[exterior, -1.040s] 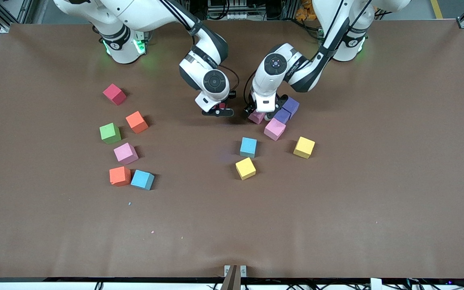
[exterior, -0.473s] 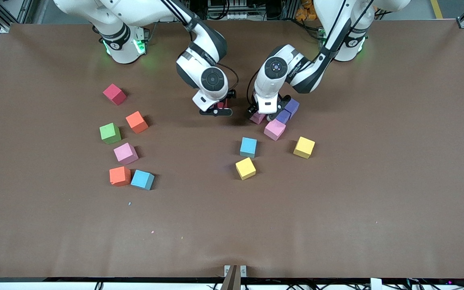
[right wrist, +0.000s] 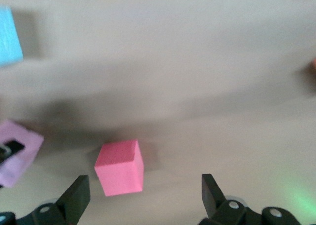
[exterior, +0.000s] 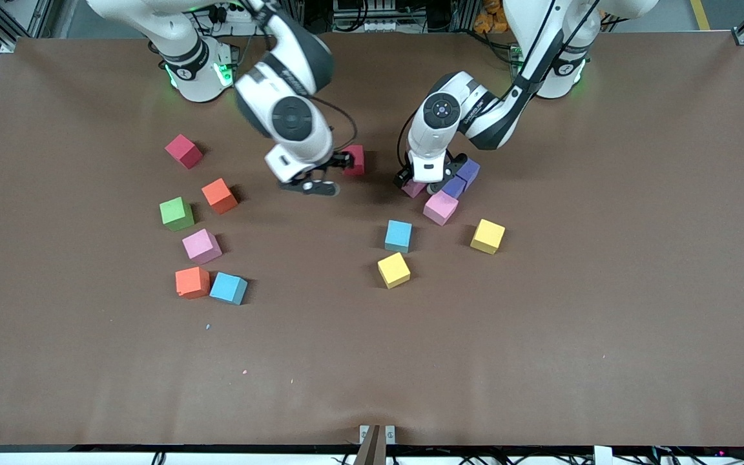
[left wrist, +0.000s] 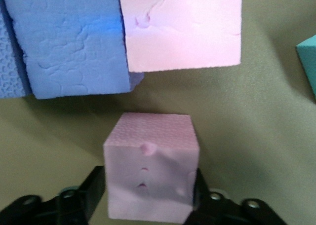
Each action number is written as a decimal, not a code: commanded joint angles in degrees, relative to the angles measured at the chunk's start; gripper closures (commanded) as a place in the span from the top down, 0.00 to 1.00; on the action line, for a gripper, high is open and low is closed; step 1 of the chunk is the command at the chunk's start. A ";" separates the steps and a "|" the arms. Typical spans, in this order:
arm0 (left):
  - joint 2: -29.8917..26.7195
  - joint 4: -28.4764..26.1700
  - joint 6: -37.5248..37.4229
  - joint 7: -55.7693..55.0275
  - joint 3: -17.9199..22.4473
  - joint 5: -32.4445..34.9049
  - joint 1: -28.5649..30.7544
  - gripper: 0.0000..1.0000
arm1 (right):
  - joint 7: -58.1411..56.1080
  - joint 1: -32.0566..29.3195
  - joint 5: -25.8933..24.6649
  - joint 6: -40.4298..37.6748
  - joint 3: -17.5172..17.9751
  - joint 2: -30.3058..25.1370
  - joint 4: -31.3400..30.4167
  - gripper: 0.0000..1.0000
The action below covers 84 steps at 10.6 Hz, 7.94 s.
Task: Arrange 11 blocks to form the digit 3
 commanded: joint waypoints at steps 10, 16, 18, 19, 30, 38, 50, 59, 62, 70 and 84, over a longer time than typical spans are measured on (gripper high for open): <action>1.97 5.77 -0.71 -38.82 -0.15 0.24 -1.55 0.35 | -38.21 -6.39 -9.88 3.23 -13.57 -7.53 -19.50 1.00; 4.95 6.21 5.25 -56.07 -0.23 0.24 -6.37 0.35 | -42.80 -6.83 -19.82 15.46 -14.10 -6.48 -26.81 1.00; 5.31 5.60 6.76 -59.43 -0.15 0.24 -7.09 0.35 | -43.76 -6.83 -20.88 17.04 -14.10 -6.30 -27.52 1.00; 5.23 5.51 6.76 -59.61 -0.23 0.24 -7.27 0.35 | -44.38 -6.83 -20.88 18.36 -14.10 -5.95 -28.05 1.00; 5.66 6.81 6.67 -60.14 -1.73 0.51 -8.15 0.35 | -50.44 -6.57 -20.88 24.27 -17.70 -5.77 -31.39 0.16; 7.16 7.88 6.76 -56.89 -1.73 1.21 -9.11 0.35 | -56.95 -2.26 -22.10 24.88 -3.66 -6.74 -29.11 0.13; 6.02 4.98 6.67 -59.61 -1.73 1.12 -10.26 0.35 | -58.26 0.29 -35.73 25.58 4.97 -5.86 -29.19 0.11; 5.49 5.33 5.97 -59.08 -1.64 1.21 -11.31 1.00 | -61.96 2.31 -35.65 26.99 5.06 -4.11 -28.40 0.08; 2.34 5.68 1.77 -58.82 -1.73 1.21 -9.82 1.00 | -61.88 2.31 -35.12 26.90 6.91 -3.14 -27.52 0.03; -6.45 5.68 -10.27 -51.55 -2.17 0.42 -3.59 1.00 | -65.22 2.93 -33.89 26.11 9.54 -1.21 -25.15 0.00; -3.57 6.56 -8.29 -57.12 -2.43 -3.01 16.38 1.00 | -64.95 5.48 -28.88 21.36 10.16 3.63 -20.05 0.00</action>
